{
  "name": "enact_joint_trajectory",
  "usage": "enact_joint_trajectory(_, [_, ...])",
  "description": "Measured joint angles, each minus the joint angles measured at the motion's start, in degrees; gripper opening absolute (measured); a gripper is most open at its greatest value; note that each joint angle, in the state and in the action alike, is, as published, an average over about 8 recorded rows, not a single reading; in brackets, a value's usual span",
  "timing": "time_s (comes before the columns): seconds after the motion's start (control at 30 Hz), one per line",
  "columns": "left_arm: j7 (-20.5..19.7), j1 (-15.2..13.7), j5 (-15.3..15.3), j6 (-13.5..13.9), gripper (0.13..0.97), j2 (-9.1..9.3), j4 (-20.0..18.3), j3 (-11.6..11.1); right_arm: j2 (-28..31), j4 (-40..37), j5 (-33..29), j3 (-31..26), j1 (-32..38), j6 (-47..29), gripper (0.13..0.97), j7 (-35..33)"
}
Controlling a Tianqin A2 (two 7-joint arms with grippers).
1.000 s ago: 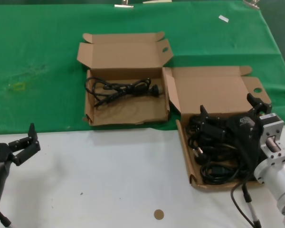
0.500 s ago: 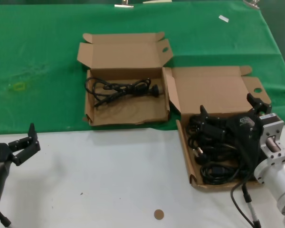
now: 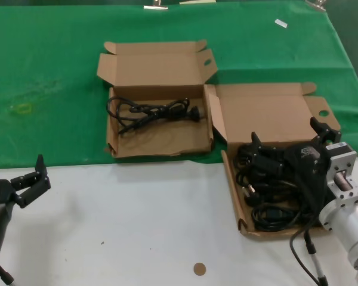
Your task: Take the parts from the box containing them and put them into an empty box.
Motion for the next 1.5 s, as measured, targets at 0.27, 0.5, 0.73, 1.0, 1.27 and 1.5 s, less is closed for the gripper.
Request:
enact_joint_trajectory(0.27, [0.0,0.0,0.0,0.0,0.966,0.0,0.0,0.0,0.0,0.0,0.0,0.0,0.0,0.0,0.966,0.0])
enact_joint_trajectory(0.5, [0.0,0.0,0.0,0.0,0.966,0.0,0.0,0.0,0.0,0.0,0.0,0.0,0.0,0.0,0.966,0.0])
enact_joint_trajectory(0.73, [0.0,0.0,0.0,0.0,0.966,0.0,0.0,0.0,0.0,0.0,0.0,0.0,0.0,0.0,0.966,0.0])
enact_joint_trajectory(1.0, [0.0,0.0,0.0,0.0,0.966,0.0,0.0,0.0,0.0,0.0,0.0,0.0,0.0,0.0,0.966,0.0])
enact_joint_trajectory(1.27, [0.0,0.0,0.0,0.0,0.966,0.0,0.0,0.0,0.0,0.0,0.0,0.0,0.0,0.0,0.966,0.0])
enact_joint_trajectory(1.5, [0.0,0.0,0.0,0.0,0.966,0.0,0.0,0.0,0.0,0.0,0.0,0.0,0.0,0.0,0.966,0.0])
